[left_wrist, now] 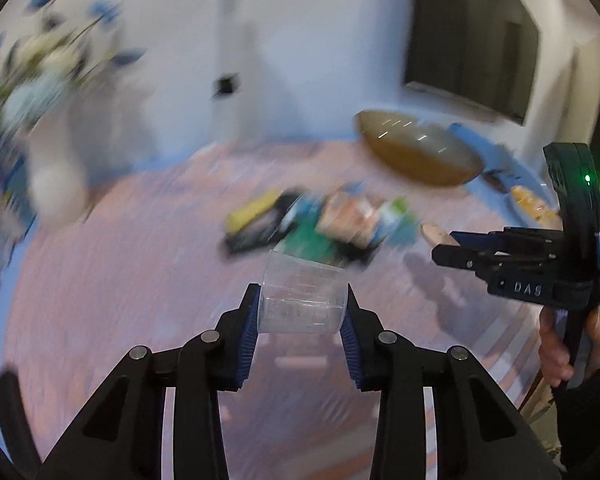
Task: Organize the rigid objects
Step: 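Carry the cup and soap into the brown bowl and open both grippers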
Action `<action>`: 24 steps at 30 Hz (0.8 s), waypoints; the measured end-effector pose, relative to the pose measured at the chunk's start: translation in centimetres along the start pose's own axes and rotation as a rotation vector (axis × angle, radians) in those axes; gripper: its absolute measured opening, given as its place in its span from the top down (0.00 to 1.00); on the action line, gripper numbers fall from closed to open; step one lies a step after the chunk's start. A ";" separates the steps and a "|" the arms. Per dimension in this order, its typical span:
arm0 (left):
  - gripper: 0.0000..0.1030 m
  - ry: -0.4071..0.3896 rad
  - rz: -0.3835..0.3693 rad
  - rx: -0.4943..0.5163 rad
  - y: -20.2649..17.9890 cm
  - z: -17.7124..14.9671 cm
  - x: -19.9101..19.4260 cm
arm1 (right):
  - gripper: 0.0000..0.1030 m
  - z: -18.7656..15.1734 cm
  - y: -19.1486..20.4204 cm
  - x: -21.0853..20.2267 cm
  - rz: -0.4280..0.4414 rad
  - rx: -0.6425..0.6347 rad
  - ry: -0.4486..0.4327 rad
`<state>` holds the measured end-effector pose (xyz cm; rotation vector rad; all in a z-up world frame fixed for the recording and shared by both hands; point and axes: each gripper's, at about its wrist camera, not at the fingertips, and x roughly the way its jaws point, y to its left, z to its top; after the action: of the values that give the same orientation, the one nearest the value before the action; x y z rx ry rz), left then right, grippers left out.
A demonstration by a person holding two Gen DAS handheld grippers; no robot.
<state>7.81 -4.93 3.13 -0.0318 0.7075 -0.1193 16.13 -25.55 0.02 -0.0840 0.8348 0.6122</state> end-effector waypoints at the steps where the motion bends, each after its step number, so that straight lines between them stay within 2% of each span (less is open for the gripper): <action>1: 0.67 -0.015 -0.017 0.025 -1.2 1.6 0.4 | 0.67 0.6 -1.1 -1.0 -0.020 0.012 -0.025; 3: 0.67 -0.042 -0.062 0.050 -3.3 4.7 1.4 | 0.67 1.8 -3.5 -2.8 -0.054 0.043 -0.071; 6: 0.67 -0.071 -0.205 0.029 -5.8 9.4 3.4 | 0.67 4.0 -7.0 -4.9 -0.095 0.100 -0.136; 8: 0.67 -0.063 -0.239 0.038 -7.5 11.9 5.3 | 0.67 5.7 -9.9 -5.6 -0.135 0.162 -0.159; 11: 0.67 -0.037 -0.248 0.043 -10.4 15.2 9.4 | 0.67 7.3 -12.9 -5.7 -0.167 0.234 -0.171; 13: 0.67 -0.014 -0.226 0.037 -11.5 16.2 12.1 | 0.67 8.2 -14.1 -4.9 -0.207 0.254 -0.155; 16: 0.67 0.021 -0.214 0.048 -13.0 16.7 15.1 | 0.67 9.0 -15.4 -3.5 -0.242 0.271 -0.112; 20: 0.66 0.034 -0.200 0.073 -14.2 16.4 16.7 | 0.67 9.4 -16.6 -1.9 -0.276 0.285 -0.069; 21: 0.59 0.034 -0.191 0.078 -14.5 16.4 17.0 | 0.67 9.3 -17.0 -1.9 -0.281 0.292 -0.070; 22: 0.53 0.036 -0.179 0.077 -14.6 16.4 17.1 | 0.58 9.3 -17.2 -1.9 -0.289 0.296 -0.073; 24: 0.29 0.017 -0.160 0.070 -14.6 16.5 16.6 | 0.44 9.1 -17.4 -2.2 -0.304 0.304 -0.085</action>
<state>29.64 -21.64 5.93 -0.0209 0.7174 -0.2980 30.50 -38.23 4.96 0.0910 0.8045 0.1982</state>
